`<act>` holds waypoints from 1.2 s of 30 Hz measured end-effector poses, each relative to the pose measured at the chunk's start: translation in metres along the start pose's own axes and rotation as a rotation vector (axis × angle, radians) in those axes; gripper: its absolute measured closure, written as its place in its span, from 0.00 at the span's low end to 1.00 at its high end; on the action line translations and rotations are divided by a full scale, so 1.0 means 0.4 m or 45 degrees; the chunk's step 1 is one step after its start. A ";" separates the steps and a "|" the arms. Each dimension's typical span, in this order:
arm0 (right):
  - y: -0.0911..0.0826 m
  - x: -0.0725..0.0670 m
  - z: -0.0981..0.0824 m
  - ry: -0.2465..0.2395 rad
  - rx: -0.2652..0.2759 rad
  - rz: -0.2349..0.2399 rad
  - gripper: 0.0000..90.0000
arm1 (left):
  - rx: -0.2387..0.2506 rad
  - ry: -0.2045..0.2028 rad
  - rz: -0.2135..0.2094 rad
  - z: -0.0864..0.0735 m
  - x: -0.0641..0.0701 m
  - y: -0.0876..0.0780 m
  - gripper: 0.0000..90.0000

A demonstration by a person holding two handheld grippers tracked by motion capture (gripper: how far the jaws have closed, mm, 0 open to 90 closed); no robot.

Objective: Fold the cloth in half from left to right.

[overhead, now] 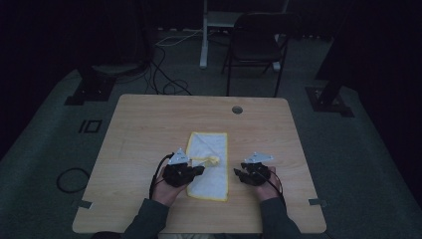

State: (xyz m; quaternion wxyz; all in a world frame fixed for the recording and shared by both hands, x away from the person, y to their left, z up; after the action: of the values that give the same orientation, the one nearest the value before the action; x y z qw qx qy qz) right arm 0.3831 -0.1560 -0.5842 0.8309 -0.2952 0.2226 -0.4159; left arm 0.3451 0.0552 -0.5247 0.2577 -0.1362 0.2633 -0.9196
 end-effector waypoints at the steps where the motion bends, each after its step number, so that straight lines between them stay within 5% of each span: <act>1: 0.000 0.000 0.000 0.000 0.000 0.000 0.64 | -0.006 0.008 -0.014 -0.001 0.014 0.007 0.99; 14: 0.000 0.000 0.000 -0.002 0.000 0.000 0.64 | -0.063 0.063 -0.147 -0.012 0.109 0.063 0.97; 18: 0.000 0.000 0.001 0.001 0.003 0.000 0.64 | -0.043 0.066 -0.185 -0.011 0.126 0.066 0.84; 25: 0.000 -0.007 0.006 -0.012 0.009 0.004 0.64 | -0.027 0.054 -0.149 -0.013 0.104 0.048 0.79; 36: 0.005 -0.039 0.034 -0.062 0.035 0.019 0.64 | -0.123 0.005 -0.056 -0.094 0.048 0.049 0.80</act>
State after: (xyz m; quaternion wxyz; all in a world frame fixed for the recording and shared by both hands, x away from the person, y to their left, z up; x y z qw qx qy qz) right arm 0.3838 -0.1382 -0.5737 0.8430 -0.2924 0.1987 -0.4055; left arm 0.3224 0.0461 -0.5644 0.2299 -0.1523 0.3047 -0.9116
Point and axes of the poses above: each handheld gripper's, and its own axes: y roughly forward along the jaws, z roughly out of its top, x roughly to its right, the point moved 7 cm from there along y, roughly forward along the jaws, and after that the axes turned 7 degrees about y, right-handed, at the moved point
